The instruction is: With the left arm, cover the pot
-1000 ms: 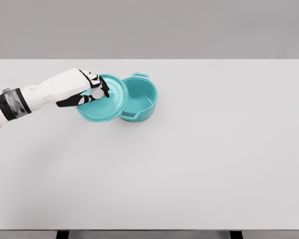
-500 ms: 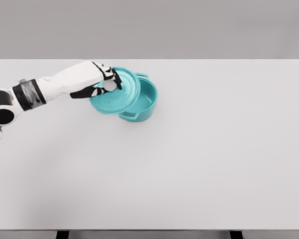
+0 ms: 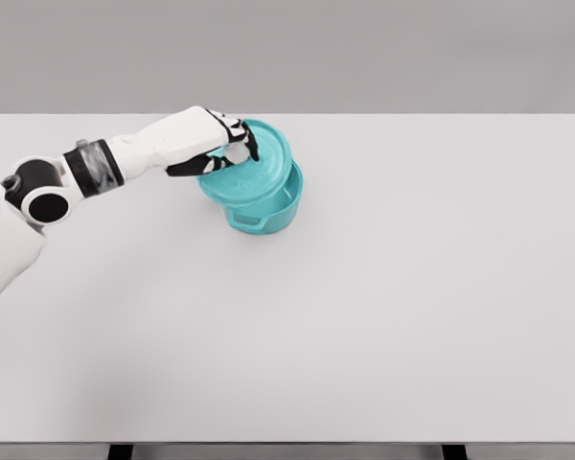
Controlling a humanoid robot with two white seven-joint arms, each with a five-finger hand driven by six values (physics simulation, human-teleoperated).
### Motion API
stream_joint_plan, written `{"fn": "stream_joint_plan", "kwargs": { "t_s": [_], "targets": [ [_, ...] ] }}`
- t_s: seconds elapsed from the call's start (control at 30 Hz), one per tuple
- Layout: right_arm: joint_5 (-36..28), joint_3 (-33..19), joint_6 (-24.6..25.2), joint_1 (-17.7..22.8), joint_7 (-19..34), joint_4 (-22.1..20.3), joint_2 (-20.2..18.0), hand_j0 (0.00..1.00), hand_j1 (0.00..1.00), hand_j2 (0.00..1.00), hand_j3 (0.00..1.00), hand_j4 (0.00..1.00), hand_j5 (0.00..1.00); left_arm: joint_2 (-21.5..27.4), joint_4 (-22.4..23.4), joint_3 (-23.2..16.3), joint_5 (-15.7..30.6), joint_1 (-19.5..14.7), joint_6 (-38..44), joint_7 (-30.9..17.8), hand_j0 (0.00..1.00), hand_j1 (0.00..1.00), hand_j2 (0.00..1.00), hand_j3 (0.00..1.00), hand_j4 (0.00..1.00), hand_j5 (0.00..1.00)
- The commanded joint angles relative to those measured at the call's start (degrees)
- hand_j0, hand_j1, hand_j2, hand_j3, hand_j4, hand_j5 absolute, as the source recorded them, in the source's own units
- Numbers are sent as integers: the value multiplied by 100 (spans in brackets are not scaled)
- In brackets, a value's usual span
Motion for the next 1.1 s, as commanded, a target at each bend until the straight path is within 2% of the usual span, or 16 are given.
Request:
{"fn": "stream_joint_plan", "kwargs": {
  "t_s": [0.0, 0.23, 1.07],
  "targets": [
    [0, 0, 0, 0, 1, 6, 0, 100, 100, 100, 100, 100, 100, -173, 120, -29, -64, -9, 6, -1, 46, 46, 46, 46, 46, 46],
    [0, 0, 0, 0, 1, -3, 0, 100, 100, 100, 100, 100, 100, -322, 331, -178, -64, -88, 6, -1, 46, 46, 46, 46, 46, 46],
    [0, 0, 0, 0, 1, 6, 0, 100, 100, 100, 100, 100, 100, -665, 920, -187, -275, -264, 6, -1, 47, 47, 47, 47, 47, 47]
  ]
}}
